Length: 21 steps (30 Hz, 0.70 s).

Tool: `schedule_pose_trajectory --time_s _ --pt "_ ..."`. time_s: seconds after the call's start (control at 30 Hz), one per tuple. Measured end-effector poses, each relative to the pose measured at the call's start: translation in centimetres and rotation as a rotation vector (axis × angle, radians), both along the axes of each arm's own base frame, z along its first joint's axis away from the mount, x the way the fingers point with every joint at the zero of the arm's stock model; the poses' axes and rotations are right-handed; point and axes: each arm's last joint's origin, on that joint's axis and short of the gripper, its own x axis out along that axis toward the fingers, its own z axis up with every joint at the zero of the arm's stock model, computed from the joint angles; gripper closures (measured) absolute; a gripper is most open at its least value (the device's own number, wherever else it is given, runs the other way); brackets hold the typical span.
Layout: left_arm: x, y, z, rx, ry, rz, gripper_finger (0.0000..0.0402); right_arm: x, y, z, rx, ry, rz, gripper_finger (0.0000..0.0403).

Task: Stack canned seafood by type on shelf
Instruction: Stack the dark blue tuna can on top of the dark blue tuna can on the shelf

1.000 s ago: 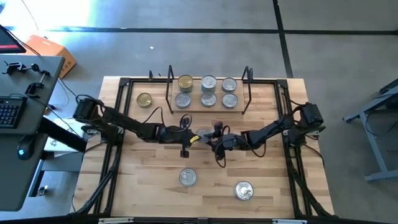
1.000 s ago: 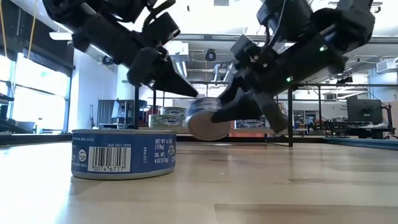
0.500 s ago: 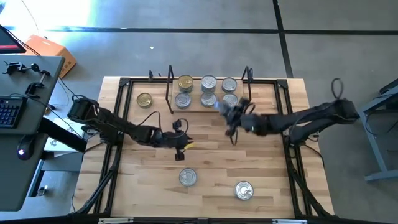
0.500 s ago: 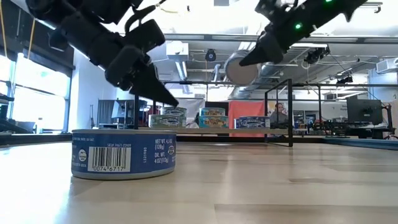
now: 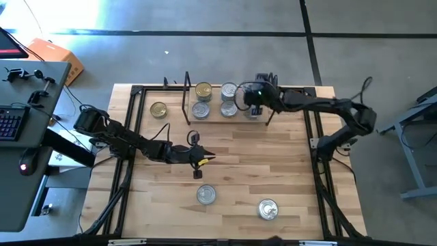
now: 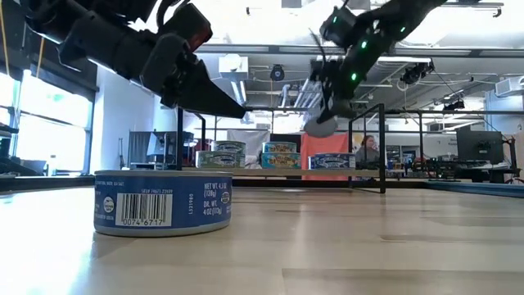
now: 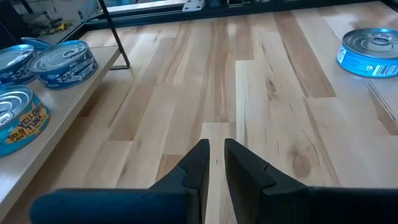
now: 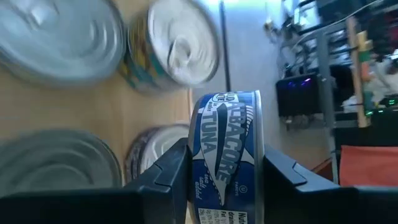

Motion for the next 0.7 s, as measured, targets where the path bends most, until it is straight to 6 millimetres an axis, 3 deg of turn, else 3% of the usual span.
schedule_pose_trajectory --time_s 0.13,0.27,0.53,0.7 --pt "0.0 -0.1 0.0 -0.005 -0.002 0.000 0.0362 0.4 -2.0 -2.1 0.025 0.075 -0.017 0.0285" --pt "0.0 -0.1 0.0 -0.006 -0.002 0.000 0.0362 0.7 -2.7 -3.8 0.031 0.145 -0.024 0.0285" --pt "0.0 -0.1 0.0 -0.006 -0.002 0.000 0.0362 0.9 -2.8 -4.4 0.042 0.123 -0.091 0.0281" --pt "0.0 -0.1 0.0 -0.008 -0.002 0.000 0.0362 0.9 -2.5 -4.7 0.076 0.139 -0.085 0.0199"
